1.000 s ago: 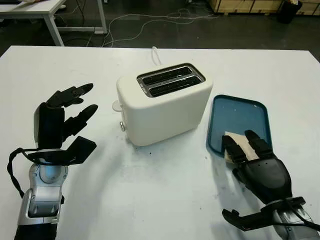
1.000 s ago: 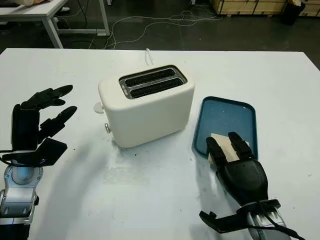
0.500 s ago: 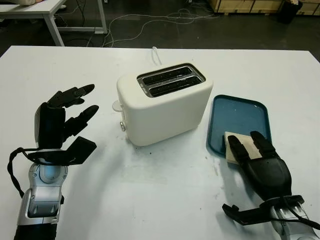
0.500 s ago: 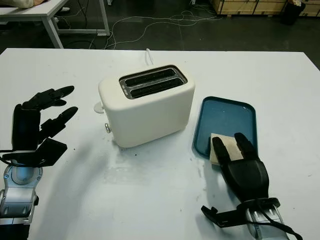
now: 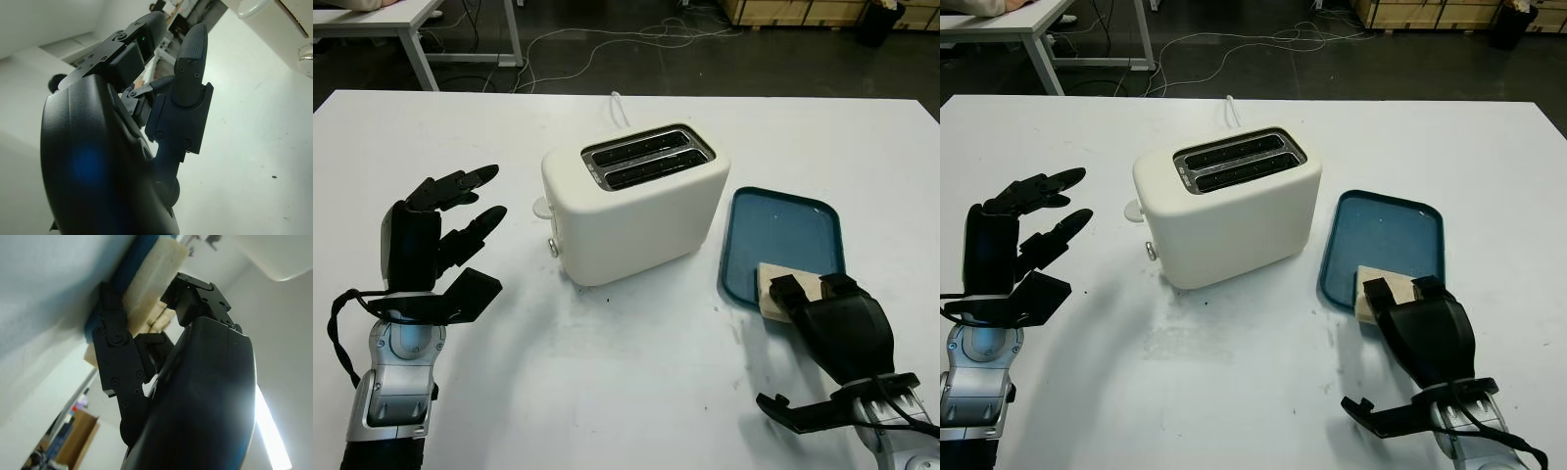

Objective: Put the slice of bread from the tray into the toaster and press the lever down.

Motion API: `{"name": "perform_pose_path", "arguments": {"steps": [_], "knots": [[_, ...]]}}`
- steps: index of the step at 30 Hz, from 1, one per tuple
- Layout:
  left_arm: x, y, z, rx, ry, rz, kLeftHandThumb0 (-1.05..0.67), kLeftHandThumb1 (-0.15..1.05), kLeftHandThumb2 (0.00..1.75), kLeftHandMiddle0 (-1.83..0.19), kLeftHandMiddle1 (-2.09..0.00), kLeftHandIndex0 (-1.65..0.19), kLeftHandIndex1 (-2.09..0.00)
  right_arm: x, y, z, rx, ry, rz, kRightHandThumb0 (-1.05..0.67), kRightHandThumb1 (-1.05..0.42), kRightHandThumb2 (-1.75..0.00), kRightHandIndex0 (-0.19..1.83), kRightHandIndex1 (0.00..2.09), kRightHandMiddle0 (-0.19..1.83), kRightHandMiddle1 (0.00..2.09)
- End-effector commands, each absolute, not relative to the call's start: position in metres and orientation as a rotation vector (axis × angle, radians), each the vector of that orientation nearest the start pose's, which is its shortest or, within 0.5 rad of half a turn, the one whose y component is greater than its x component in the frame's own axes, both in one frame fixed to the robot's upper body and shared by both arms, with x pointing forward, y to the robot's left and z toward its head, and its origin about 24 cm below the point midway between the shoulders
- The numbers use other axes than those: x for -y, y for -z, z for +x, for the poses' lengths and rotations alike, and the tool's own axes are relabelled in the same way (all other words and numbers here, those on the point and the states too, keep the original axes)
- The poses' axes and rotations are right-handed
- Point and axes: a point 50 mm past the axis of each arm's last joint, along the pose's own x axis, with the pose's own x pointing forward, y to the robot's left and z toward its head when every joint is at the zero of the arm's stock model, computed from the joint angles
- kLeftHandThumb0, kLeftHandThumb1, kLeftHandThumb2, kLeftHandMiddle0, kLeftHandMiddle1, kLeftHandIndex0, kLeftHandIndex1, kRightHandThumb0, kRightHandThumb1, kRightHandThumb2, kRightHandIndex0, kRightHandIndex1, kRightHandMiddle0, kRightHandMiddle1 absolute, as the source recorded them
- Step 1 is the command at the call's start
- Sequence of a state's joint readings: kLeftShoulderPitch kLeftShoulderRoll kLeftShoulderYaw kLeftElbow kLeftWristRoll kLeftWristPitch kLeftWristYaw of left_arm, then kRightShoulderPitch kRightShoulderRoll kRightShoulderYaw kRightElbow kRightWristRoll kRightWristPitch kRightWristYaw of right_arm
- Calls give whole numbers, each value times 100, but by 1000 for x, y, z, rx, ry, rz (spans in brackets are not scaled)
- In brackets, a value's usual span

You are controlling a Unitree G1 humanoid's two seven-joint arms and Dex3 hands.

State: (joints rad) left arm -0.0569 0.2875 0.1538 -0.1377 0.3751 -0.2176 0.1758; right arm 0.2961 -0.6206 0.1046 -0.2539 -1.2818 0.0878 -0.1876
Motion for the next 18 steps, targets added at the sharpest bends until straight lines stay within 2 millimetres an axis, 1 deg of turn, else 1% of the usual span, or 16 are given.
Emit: {"name": "perform_pose_path", "arguments": {"steps": [1, 4, 8, 13, 18], "knots": [[-221, -129, 250, 482, -269, 647, -53, 92, 16, -50, -112, -88, -3, 229, -65, 195, 190, -18, -1835, -43, -92, -48, 120, 175, 49, 174], [-221, -129, 250, 486, -266, 644, -53, 92, 16, -49, -112, -88, -3, 229, -66, 197, 248, 4, -1843, -43, -92, -44, 120, 175, 53, 175], [-221, -128, 250, 486, -262, 648, -53, 92, 17, -49, -111, -88, -3, 230, -74, 201, 305, 42, -1847, -43, -92, -42, 119, 175, 51, 175], [-221, -128, 251, 484, -261, 646, -54, 92, 17, -49, -110, -88, -3, 234, -92, 211, 347, 76, -1754, -41, -92, -41, 111, 175, 51, 175], [-220, -128, 251, 493, -265, 634, -52, 92, 16, -50, -110, -88, -2, 239, -96, 219, 303, 43, -1683, -44, -92, -36, 105, 175, 51, 175]]}}
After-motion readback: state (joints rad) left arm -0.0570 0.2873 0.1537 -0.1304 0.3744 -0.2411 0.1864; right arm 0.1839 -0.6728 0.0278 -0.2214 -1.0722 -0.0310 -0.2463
